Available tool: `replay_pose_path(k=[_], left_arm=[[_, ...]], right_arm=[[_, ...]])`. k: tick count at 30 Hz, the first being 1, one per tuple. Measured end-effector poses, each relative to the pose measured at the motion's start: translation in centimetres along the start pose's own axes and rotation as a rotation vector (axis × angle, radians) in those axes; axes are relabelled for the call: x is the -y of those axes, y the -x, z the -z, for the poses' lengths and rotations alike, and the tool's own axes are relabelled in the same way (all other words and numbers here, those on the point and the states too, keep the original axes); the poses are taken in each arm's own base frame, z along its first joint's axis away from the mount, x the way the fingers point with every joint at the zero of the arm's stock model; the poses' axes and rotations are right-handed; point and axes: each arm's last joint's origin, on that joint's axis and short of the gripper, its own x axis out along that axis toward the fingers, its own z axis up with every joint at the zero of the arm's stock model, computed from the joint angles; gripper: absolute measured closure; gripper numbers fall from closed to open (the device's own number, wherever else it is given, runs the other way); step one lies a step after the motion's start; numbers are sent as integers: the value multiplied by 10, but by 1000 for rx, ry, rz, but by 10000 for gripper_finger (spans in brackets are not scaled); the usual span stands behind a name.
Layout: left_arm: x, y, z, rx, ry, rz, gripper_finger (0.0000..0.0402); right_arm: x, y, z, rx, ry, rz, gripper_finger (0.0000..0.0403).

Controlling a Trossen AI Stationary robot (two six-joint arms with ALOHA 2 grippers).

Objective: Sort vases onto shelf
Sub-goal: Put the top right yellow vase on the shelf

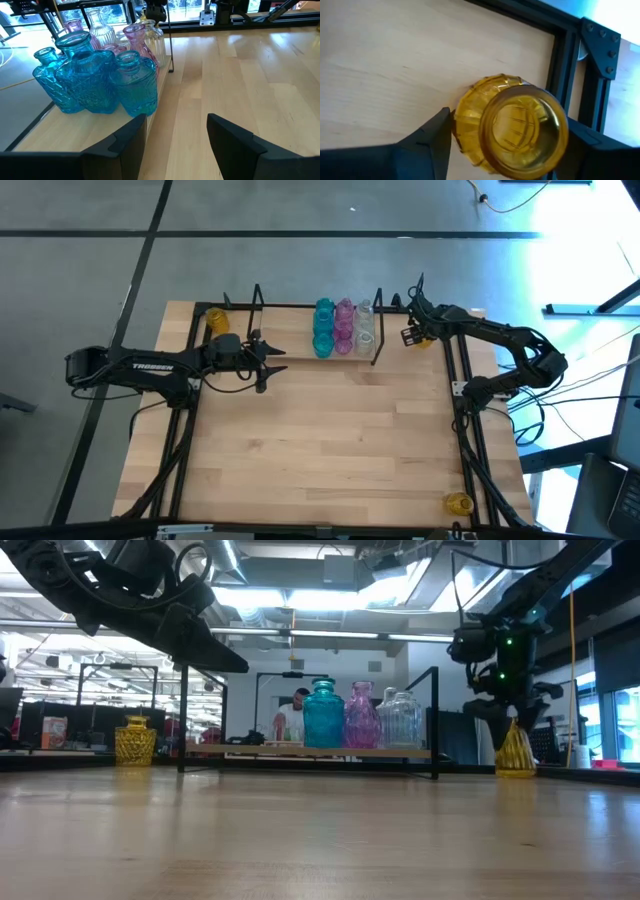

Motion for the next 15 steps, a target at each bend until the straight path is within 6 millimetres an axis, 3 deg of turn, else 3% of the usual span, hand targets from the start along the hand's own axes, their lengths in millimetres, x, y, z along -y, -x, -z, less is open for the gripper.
replay_pose_path(k=[8, 15], left_arm=[[0, 0, 0, 0, 0, 0, 199], [0, 0, 0, 1, -16, -2, 199]], right_arm=[[-12, 7, 6, 13, 90, -12, 183], [-38, 34, 33, 7, 205, -106, 180]])
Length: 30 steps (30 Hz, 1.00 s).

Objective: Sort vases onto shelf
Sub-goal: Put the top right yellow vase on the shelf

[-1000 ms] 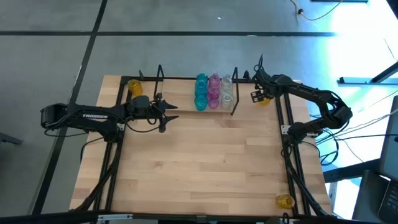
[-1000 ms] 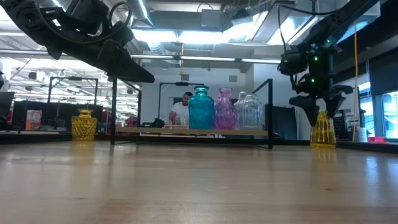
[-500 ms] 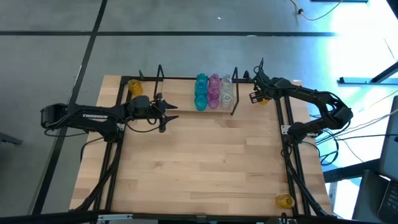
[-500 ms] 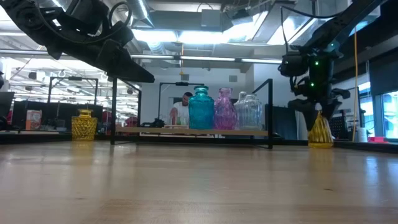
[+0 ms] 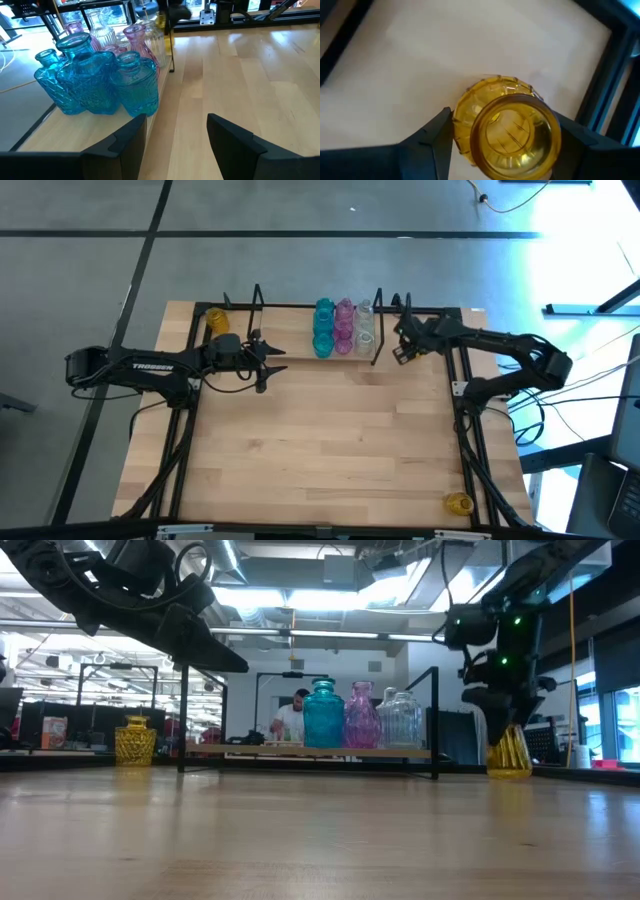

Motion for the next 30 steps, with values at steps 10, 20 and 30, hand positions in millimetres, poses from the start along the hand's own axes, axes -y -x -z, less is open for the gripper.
replay_pose_path(k=[10, 20, 30], left_arm=[[0, 0, 0, 1, -1, 11, 199], [1, 0, 0, 5, -6, 38, 199], [3, 0, -1, 17, -9, 100, 199]], right_arm=[[-44, 29, 41, -21, 106, -70, 181], [-94, 57, 75, 83, 279, -326, 179], [-137, 76, 78, 351, 422, -592, 178]])
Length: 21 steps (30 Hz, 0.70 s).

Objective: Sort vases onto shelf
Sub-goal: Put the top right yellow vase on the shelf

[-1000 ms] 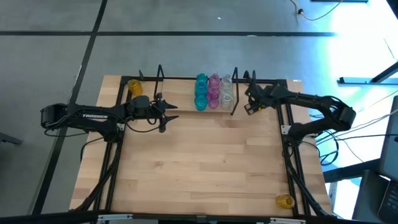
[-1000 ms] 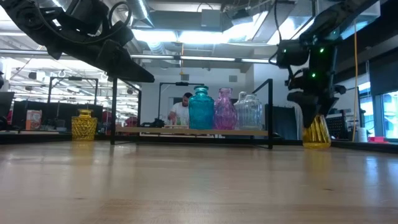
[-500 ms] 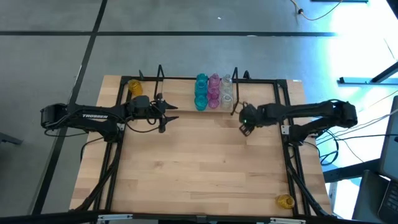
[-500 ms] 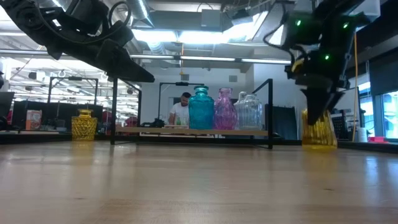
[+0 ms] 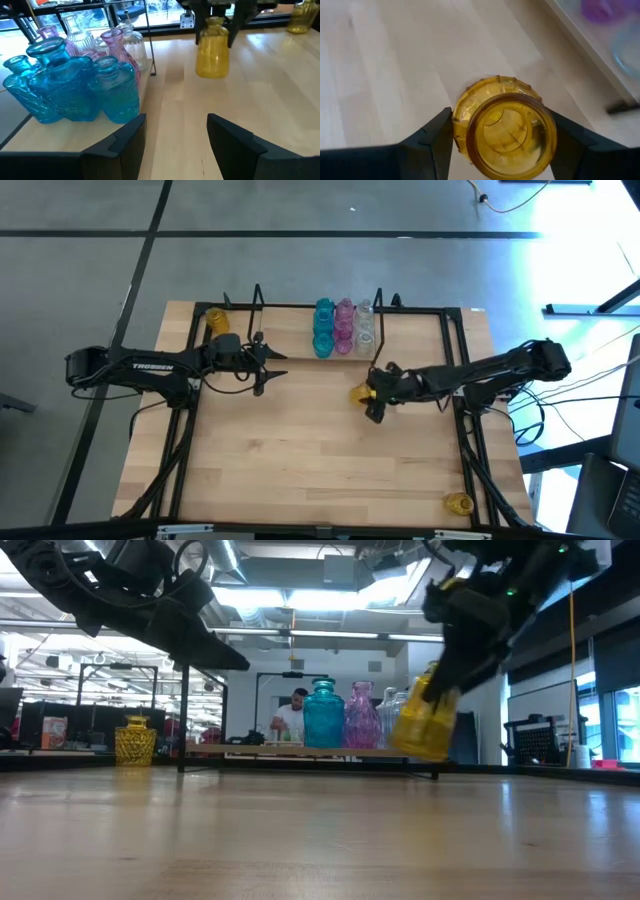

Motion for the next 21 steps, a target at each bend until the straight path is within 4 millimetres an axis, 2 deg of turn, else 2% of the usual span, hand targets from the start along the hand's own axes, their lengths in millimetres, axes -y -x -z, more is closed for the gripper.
replay_pose_path(k=[5, 10, 17, 21], left_arm=[[0, 0, -1, 6, -1, 0, 199], [0, 0, 0, 4, -1, 1, 199], [0, 0, 0, -4, 0, 3, 199], [0, -1, 1, -10, 2, 4, 199]], right_arm=[[-11, -18, -9, 55, 91, -60, 178], [-27, -33, -27, 42, 161, -81, 178], [-46, -53, -53, -23, 234, -94, 178], [-53, -64, -60, -82, 249, -109, 178]])
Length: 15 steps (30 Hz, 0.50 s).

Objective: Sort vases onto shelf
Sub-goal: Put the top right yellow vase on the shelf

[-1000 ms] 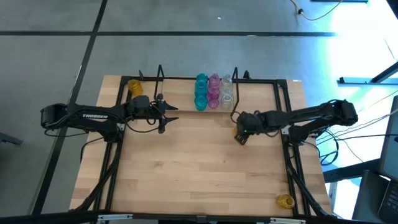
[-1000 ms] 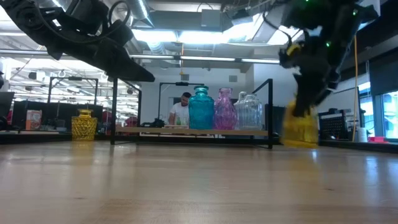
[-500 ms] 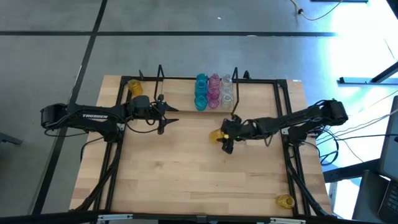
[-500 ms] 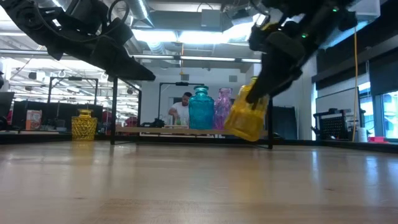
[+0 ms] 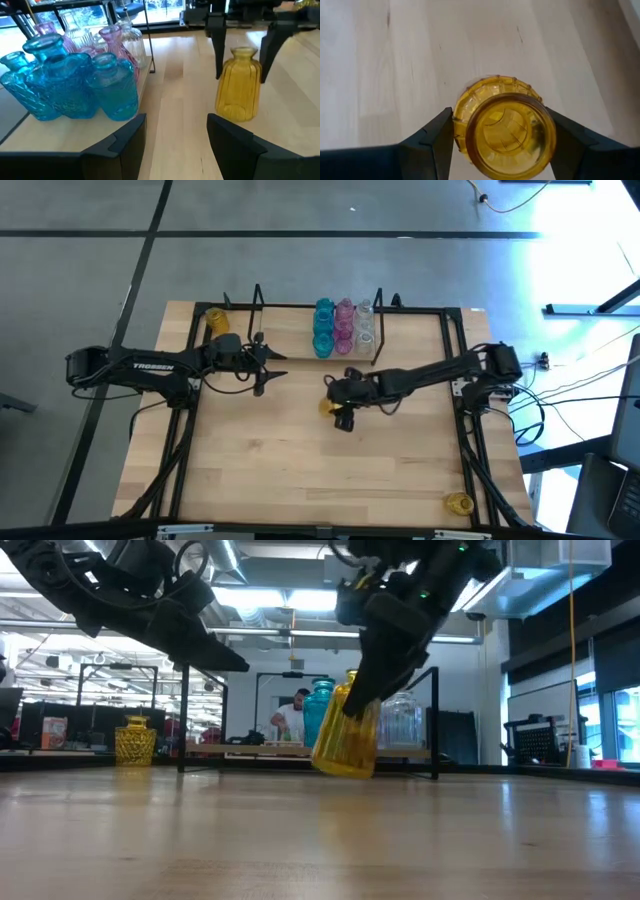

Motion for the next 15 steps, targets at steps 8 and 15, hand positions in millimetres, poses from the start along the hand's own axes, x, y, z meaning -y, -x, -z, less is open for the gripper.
replay_pose_path(k=[8, 15], left_arm=[[0, -1, 0, 4, -1, -1, 199], [0, -1, 0, 4, -1, -1, 199]], right_arm=[[13, -20, -8, -48, -18, 21, 177], [16, -22, -9, -39, -11, 27, 174]])
